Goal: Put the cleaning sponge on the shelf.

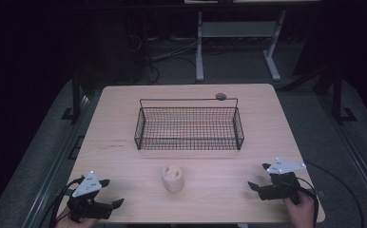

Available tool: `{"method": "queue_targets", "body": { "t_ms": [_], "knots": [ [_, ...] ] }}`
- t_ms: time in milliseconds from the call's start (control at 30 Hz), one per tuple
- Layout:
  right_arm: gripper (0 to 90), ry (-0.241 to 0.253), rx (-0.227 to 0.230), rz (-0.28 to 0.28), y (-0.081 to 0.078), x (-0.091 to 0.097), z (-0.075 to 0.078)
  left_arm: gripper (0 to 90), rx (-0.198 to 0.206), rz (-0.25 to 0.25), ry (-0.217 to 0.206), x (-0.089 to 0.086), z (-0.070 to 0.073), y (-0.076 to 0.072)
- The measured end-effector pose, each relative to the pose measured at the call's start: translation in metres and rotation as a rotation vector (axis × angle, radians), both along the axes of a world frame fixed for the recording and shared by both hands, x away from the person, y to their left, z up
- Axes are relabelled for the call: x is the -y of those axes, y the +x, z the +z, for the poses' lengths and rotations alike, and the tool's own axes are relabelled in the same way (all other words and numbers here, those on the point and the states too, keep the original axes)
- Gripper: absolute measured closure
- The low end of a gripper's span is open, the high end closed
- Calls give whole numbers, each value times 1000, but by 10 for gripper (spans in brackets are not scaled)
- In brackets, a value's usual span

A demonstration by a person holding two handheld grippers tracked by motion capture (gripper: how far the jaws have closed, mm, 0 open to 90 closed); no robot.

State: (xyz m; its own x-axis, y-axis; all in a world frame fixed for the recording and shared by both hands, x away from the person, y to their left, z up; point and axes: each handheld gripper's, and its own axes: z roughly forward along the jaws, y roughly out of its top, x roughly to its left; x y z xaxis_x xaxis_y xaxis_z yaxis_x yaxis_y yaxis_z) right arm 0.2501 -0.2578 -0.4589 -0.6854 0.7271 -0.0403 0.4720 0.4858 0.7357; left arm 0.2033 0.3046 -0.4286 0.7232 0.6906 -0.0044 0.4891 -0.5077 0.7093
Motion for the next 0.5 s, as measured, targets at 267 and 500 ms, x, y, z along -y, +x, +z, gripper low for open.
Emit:
{"method": "queue_targets", "body": {
  "t_ms": [267,500],
  "knots": [
    [135,-1,-1,-1,1,-1,-1,157,-11,-20,16,6,1,3],
    [135,2,0,7,0,-2,-1,157,-22,-53,36,18,5,9]
  ]
}}
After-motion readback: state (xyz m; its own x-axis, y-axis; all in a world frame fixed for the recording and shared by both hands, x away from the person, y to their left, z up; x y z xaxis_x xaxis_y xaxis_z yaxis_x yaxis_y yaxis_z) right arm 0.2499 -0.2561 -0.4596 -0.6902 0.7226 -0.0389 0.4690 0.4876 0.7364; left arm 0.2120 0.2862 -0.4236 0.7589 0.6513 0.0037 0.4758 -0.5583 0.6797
